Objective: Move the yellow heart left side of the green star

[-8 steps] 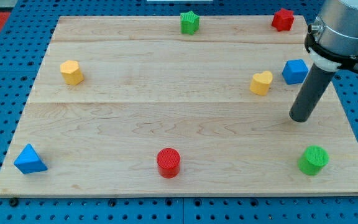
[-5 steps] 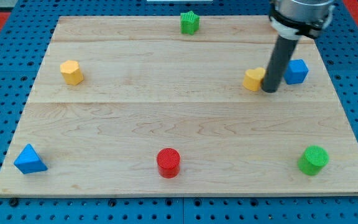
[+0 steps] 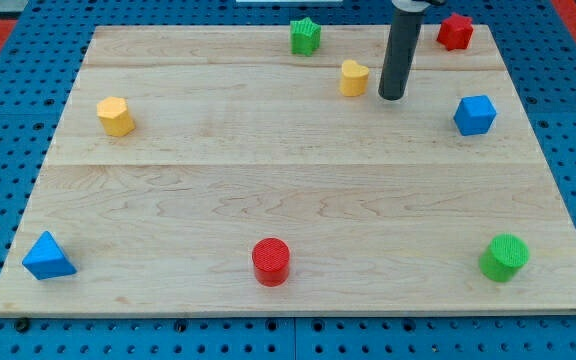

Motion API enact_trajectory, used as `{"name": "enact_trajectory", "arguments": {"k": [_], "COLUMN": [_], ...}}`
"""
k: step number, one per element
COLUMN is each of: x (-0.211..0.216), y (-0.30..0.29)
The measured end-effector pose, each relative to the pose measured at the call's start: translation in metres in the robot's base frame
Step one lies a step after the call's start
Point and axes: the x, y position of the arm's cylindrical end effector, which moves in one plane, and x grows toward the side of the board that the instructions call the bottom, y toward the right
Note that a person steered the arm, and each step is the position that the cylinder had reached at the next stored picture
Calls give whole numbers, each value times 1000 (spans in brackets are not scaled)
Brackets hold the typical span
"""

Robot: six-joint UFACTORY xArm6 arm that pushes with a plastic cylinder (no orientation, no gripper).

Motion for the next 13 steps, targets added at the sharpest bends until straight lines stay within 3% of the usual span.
{"name": "enact_trajectory", "arguments": {"k": [1, 3, 5, 7, 9, 11, 13], "x": [-18, -19, -32, -22, -67, -78, -118], "y": [-16, -117, -175, -146, -138, -163, -193]}}
